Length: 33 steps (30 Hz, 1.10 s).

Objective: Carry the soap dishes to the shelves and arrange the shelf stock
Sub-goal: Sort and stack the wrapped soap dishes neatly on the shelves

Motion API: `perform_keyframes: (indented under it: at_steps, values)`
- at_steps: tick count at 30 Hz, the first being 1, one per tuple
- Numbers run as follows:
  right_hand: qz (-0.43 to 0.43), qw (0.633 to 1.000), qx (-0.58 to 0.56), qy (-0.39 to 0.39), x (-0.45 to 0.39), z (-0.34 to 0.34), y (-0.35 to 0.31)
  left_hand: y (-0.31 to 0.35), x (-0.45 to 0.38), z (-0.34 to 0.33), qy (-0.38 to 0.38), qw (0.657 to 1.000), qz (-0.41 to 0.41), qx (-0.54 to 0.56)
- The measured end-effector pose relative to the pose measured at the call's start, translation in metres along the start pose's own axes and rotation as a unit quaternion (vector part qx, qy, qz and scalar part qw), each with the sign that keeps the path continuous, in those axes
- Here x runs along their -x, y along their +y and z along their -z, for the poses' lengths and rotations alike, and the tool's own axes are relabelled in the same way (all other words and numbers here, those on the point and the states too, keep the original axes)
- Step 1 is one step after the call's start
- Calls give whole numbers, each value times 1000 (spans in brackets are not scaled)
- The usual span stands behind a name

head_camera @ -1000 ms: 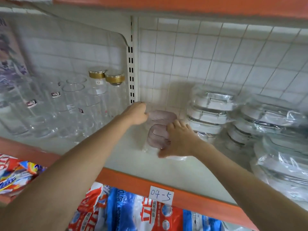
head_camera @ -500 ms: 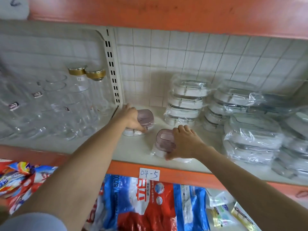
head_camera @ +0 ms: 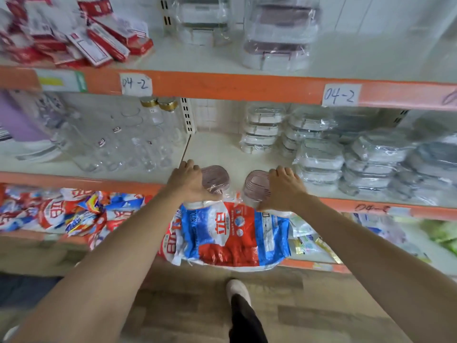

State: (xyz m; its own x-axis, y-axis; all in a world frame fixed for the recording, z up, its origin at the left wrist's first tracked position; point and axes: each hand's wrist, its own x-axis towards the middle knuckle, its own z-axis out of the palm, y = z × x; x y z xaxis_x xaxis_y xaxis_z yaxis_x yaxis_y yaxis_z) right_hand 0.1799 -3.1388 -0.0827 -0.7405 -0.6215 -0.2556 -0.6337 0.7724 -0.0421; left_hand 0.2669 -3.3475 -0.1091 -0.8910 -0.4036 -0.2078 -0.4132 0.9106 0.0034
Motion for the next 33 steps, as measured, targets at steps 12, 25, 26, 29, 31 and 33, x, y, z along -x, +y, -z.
perform_keyframes:
  at_steps: [12, 25, 26, 29, 31, 33]
  values:
    - [3, 999, -10, 50, 147, 118, -14, 9, 143, 152, 66, 996, -53, -28]
    - [14, 988, -12, 156, 90, 246, 42, 27, 77, 280, 135, 988, -74, 17]
    - [21, 986, -14, 164, 77, 259, 46, 26, 67, 294, 137, 988, -73, 17]
    - [47, 979, -42, 195, 37, 295, 55, 22, 41, 331, 164, 984, -56, 37]
    - [63, 976, -54, 201, 11, 311, 57, 18, 26, 345, 163, 984, -42, 56]
    - [77, 976, -53, 196, -12, 317, 57, 16, 16, 352, 158, 984, -34, 78]
